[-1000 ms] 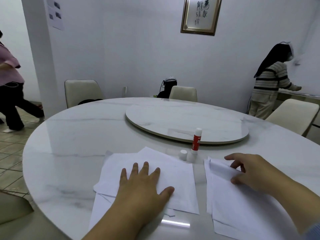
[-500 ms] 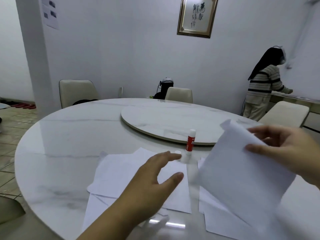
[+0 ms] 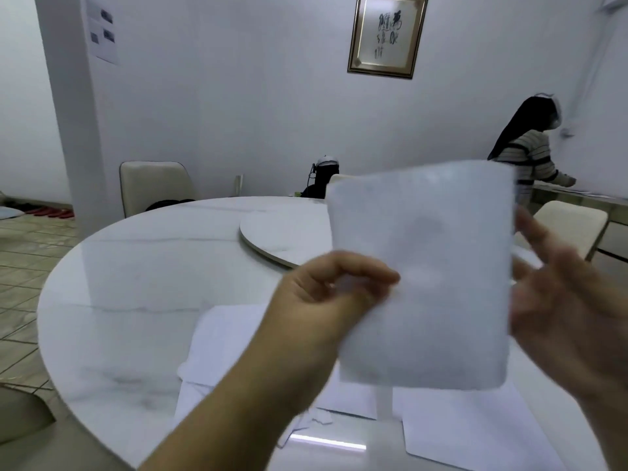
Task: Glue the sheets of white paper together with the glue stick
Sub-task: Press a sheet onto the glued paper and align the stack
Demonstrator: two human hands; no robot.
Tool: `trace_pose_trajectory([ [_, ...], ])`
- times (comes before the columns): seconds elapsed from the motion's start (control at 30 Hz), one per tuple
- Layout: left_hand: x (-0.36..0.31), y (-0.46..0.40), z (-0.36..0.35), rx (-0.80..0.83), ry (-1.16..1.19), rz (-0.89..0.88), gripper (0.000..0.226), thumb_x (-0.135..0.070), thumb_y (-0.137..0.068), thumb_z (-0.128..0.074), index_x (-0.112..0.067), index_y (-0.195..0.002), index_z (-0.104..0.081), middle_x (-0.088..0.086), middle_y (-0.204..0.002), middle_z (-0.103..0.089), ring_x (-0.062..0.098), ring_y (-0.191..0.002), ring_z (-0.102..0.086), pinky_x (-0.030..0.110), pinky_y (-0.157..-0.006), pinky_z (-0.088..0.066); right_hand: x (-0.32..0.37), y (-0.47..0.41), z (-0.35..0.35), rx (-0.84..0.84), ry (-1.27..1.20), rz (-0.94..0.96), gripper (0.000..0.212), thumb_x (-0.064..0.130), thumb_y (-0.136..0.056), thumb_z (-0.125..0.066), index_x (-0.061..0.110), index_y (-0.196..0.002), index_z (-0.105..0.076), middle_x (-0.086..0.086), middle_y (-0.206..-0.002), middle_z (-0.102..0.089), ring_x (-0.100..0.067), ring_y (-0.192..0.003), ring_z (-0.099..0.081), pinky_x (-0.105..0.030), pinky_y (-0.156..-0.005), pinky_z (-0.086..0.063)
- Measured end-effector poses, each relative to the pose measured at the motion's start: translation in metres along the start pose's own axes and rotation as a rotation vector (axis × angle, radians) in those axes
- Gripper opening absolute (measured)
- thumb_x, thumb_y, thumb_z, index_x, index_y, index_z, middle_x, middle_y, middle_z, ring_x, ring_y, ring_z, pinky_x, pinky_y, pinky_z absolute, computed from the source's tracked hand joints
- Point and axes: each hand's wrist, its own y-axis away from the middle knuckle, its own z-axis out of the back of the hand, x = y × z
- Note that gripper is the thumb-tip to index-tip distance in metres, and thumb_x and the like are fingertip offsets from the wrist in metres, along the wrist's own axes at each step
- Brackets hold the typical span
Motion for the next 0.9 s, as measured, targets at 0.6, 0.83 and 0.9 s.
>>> trace_pose_trajectory([
  [0.6, -0.003, -0.015, 0.139, -0.261, -1.079, 0.324, 0.017, -0.021, -0.073, -0.078, -0.036, -0.068, -0.074, -0.004, -0.055, -0.061, 0.008, -0.054, -0.053, 0.017, -0.051, -0.039, -0.114, -0.014, -0.032, -0.334, 0.581, -0.411, 0.01, 0.009, -0.077, -0.076, 0.019, -0.078, -0.079, 0.0, -0.074, -0.077, -0.015, -0.069, -0.071, -0.023, -0.067, -0.055],
  [0.83, 0.01, -0.017, 0.154, -0.2, -1.145, 0.363, 0.013, -0.018, -0.071, -0.079, -0.031, -0.072, -0.074, -0.006, -0.08, -0.066, 0.013, -0.077, -0.061, 0.019, -0.062, -0.039, -0.128, -0.021, -0.027, -0.328, 0.763, -0.424, 0.009, 0.017, -0.078, -0.074, 0.024, -0.083, -0.076, 0.005, -0.094, -0.073, -0.013, -0.09, -0.068, -0.03, -0.088, -0.055],
  [0.9, 0.012, -0.015, 0.156, -0.162, -1.163, 0.369, 0.017, -0.019, -0.071, -0.079, -0.035, -0.069, -0.074, -0.006, -0.068, -0.064, 0.01, -0.064, -0.059, 0.019, -0.059, -0.039, -0.128, -0.021, -0.024, -0.32, 0.816, -0.423, 0.01, 0.017, -0.078, -0.073, 0.026, -0.082, -0.075, 0.007, -0.096, -0.071, -0.013, -0.092, -0.067, -0.032, -0.089, -0.054],
])
